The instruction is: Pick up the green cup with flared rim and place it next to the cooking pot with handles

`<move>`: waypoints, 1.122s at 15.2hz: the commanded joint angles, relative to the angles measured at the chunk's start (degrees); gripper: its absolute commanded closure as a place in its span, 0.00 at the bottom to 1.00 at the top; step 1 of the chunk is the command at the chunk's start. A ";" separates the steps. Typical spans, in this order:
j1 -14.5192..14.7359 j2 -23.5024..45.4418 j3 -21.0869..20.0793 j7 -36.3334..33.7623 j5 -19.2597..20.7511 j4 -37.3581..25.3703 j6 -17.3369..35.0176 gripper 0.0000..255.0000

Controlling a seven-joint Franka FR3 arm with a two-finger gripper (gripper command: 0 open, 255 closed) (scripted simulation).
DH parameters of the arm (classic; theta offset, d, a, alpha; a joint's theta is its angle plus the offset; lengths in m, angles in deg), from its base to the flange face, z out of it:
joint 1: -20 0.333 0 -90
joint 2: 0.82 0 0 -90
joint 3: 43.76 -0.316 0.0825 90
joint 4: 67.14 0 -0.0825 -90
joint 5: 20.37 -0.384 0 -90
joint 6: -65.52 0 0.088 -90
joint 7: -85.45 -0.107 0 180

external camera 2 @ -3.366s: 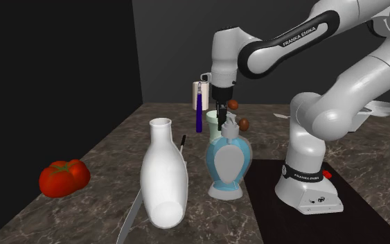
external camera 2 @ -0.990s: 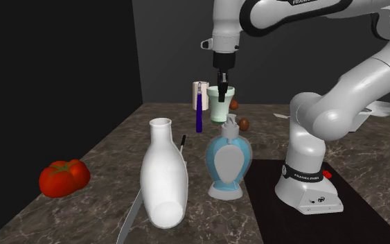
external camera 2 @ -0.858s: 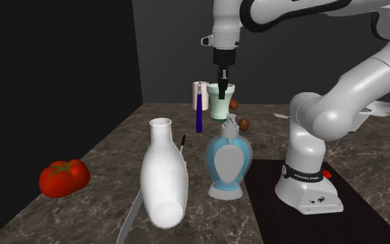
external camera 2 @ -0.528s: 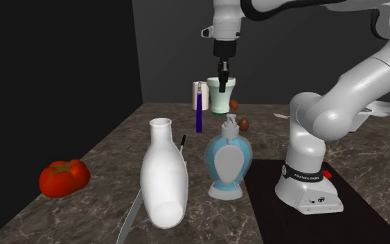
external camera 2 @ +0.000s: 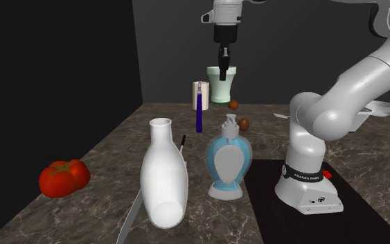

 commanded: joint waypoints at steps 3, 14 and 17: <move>0.01 0.86 -0.17 0.40 -0.14 -3.64 -2.74 1.00; -3.22 -19.12 5.11 8.35 5.46 4.57 -13.22 1.00; -4.39 -24.55 6.99 11.27 7.84 5.66 -17.00 1.00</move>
